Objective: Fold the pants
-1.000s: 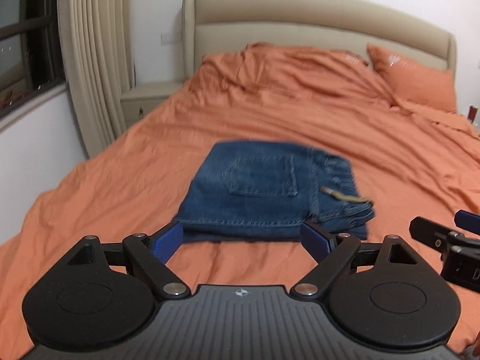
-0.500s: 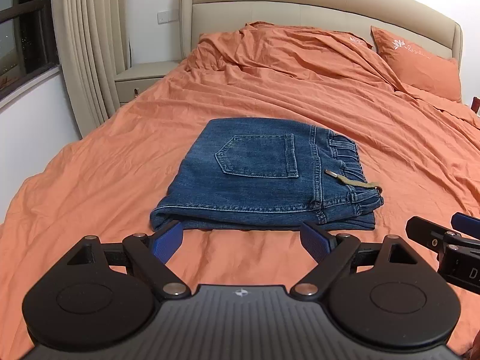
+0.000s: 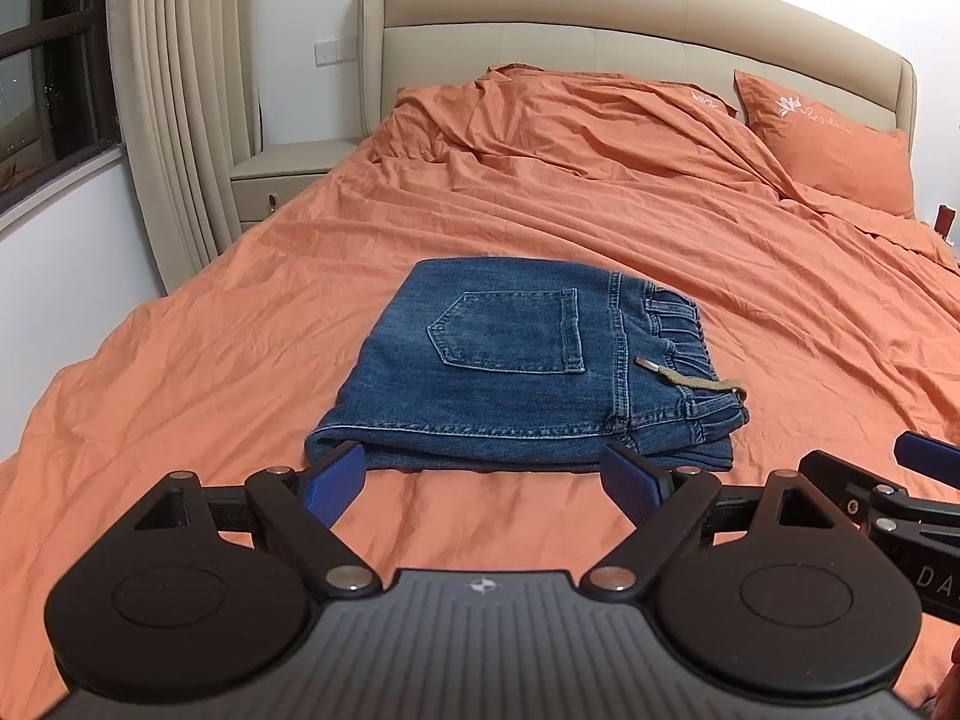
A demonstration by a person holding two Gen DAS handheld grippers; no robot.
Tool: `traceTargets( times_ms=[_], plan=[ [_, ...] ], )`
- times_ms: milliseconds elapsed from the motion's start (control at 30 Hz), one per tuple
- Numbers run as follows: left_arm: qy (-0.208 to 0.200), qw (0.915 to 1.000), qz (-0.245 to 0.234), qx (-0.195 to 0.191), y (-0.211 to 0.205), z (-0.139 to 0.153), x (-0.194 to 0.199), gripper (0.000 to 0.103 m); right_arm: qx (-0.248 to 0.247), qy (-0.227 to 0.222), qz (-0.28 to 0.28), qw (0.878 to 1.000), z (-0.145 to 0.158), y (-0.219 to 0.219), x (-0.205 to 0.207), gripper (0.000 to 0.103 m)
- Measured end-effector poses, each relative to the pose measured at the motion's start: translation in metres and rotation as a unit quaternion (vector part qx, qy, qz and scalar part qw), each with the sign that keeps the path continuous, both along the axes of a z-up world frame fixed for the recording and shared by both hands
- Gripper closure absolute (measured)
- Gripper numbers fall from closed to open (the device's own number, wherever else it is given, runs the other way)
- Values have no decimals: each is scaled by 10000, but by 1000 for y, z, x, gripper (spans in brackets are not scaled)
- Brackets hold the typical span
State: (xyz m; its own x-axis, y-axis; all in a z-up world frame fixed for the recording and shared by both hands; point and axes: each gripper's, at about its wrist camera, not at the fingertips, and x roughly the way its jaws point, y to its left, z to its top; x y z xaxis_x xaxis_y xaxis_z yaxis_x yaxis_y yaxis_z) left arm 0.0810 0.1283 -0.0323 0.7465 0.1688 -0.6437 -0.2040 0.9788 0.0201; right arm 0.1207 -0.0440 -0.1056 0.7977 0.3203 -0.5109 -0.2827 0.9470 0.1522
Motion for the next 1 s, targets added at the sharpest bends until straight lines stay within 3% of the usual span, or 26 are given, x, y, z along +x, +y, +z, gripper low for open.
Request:
traceTargets(
  times_ms=[1000],
  plan=[
    [-15, 10000, 43, -29, 1, 0, 0, 1, -27, 10, 26, 10000, 0, 1, -1, 21]
  ],
)
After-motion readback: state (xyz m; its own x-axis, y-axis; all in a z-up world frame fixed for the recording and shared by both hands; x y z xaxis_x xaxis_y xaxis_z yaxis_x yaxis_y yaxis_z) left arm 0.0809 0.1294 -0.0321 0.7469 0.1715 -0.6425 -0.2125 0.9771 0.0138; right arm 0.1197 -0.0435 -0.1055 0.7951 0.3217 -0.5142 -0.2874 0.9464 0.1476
